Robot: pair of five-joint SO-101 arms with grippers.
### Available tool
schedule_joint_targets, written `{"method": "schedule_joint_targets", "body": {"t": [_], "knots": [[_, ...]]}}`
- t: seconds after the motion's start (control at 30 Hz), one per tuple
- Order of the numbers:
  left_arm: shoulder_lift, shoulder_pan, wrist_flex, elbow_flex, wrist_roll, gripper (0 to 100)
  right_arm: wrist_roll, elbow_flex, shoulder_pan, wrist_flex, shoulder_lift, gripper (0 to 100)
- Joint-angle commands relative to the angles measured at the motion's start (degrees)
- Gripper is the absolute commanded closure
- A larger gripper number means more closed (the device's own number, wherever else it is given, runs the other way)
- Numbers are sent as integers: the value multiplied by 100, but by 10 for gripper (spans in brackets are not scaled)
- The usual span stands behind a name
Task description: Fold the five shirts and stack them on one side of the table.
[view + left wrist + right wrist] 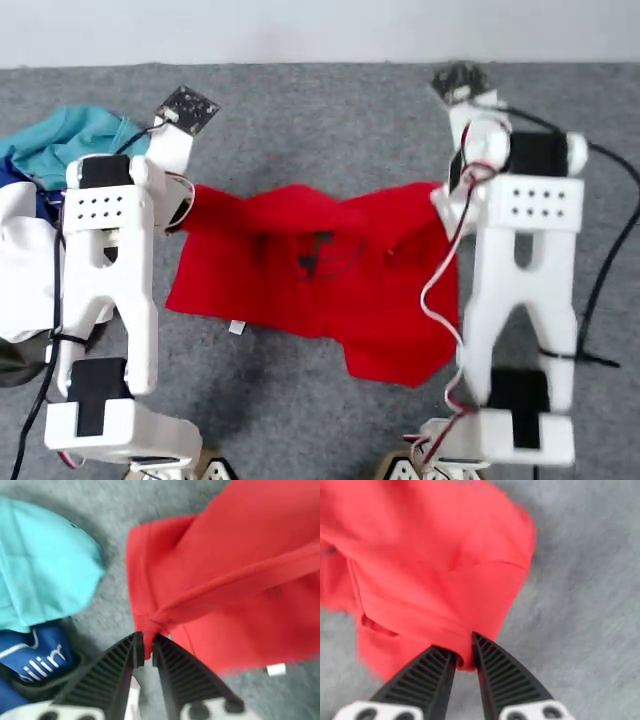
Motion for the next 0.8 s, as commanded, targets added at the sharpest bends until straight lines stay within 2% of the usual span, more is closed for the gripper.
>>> {"method": "schedule_joint_targets", "body": {"t": [0.0,0.23,0.5,0.77], "knots": [[-308,-70,369,-215,-35,987,44,1292,-40,-242,-1015,991],[-360,-70,501,462,-53,987,70,3622,-101,-1024,-2615,991],[-360,-70,466,1033,-53,987,1029,4747,-119,-1077,-3732,991],[-360,-70,466,1323,-62,987,1354,6040,-127,-1648,-4145,990]]}}
